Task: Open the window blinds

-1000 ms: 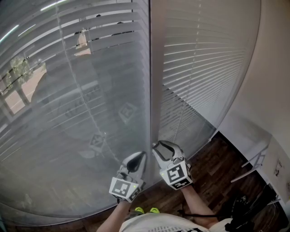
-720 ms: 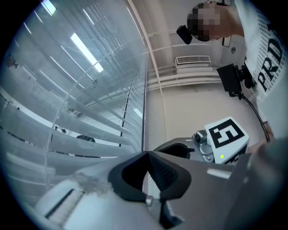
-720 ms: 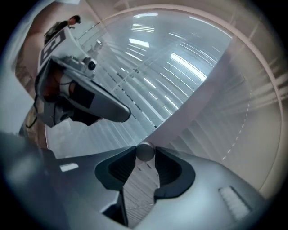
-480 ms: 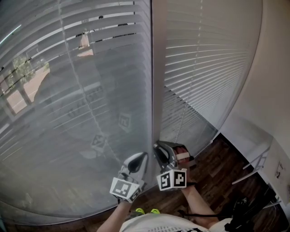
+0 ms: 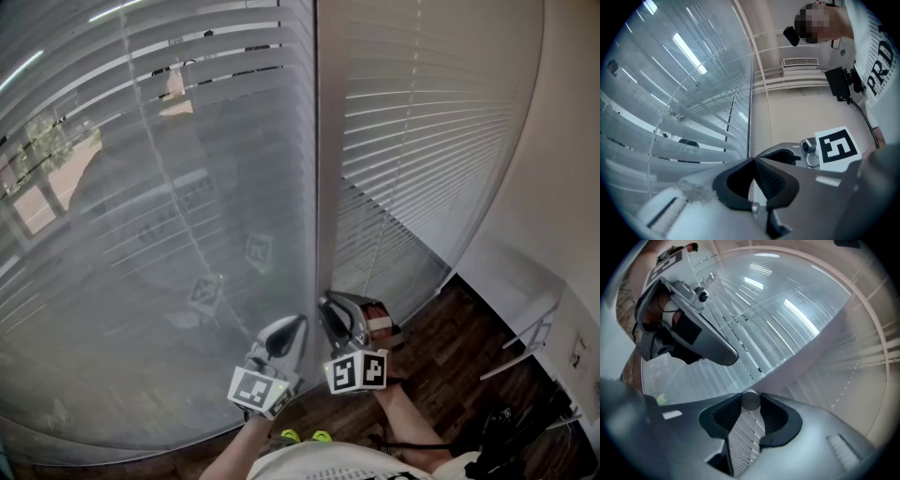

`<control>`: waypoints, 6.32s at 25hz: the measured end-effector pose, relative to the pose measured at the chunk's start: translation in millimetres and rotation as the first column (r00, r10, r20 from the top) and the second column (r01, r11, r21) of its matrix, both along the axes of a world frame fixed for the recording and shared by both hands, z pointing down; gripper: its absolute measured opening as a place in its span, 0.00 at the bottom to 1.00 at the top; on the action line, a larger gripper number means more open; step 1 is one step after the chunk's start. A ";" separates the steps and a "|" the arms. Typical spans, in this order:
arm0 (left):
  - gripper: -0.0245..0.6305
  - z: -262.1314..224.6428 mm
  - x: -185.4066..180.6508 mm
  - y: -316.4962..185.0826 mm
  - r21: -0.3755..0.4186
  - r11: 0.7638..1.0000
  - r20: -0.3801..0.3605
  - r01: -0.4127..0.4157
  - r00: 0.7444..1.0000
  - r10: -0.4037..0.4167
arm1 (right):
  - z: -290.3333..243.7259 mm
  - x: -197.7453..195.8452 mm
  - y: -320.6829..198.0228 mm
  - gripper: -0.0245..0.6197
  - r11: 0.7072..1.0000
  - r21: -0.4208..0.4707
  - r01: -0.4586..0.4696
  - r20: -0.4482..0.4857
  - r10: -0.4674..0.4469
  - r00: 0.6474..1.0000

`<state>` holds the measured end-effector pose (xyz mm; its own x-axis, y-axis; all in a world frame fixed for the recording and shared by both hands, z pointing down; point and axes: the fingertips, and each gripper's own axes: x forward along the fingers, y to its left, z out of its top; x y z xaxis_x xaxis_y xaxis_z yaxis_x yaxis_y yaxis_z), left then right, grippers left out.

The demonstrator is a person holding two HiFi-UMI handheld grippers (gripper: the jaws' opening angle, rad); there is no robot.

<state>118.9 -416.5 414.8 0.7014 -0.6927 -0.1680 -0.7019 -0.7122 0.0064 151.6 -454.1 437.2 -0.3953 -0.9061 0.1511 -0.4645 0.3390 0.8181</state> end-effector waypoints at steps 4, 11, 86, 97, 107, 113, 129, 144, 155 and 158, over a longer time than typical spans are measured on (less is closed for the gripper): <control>0.03 -0.6 0.6 0.3 0.003 1.000 -0.005 -0.007 1.000 0.007 | -0.9 0.0 -0.3 0.23 1.000 -0.021 -0.003 0.050 0.004 0.999; 0.03 -1.6 -0.1 -0.2 0.000 1.000 0.008 -0.003 1.000 0.003 | -3.6 1.0 -1.0 0.23 0.996 -0.086 0.010 0.216 0.009 0.976; 0.03 1.4 7.3 -2.2 -0.013 1.000 -0.008 -0.019 1.000 0.019 | 0.4 0.7 -0.2 0.23 0.999 0.033 0.002 -0.058 0.000 0.998; 0.03 2.7 7.0 -1.3 -0.015 1.000 -0.008 -0.024 1.000 0.024 | -1.8 1.8 -0.8 0.24 0.998 -0.070 0.010 0.166 0.002 0.986; 0.03 3.8 6.8 -1.0 -0.021 0.999 -0.005 -0.026 1.000 0.026 | -4.5 4.1 -1.8 0.24 0.985 -0.168 0.048 0.387 0.021 0.922; 0.03 3.6 6.4 -0.7 -0.016 0.999 -0.011 -0.033 0.999 0.033 | -4.1 6.1 -2.6 0.24 0.971 -0.226 0.081 0.536 0.054 0.843; 0.03 6.2 6.1 -0.3 -0.018 0.998 -0.006 -0.054 0.999 0.054 | -3.9 11.1 -6.1 0.24 0.935 -0.317 0.159 0.750 0.145 0.646; 0.03 6.1 3.4 -0.5 -0.024 0.999 -0.022 -0.046 0.999 0.045 | -4.3 9.4 -1.1 0.25 0.951 -0.290 0.111 0.607 0.094 0.789; 0.03 7.0 5.2 -3.0 -0.034 0.998 -0.032 -0.046 0.998 0.045 | 1.0 1.1 -0.5 0.24 0.999 0.032 -0.024 -0.167 0.029 0.986; 0.03 8.0 6.3 -3.0 -0.035 0.998 -0.034 -0.053 0.998 0.052 | 0.6 0.6 -1.8 0.24 0.999 0.043 -0.013 -0.170 0.020 0.985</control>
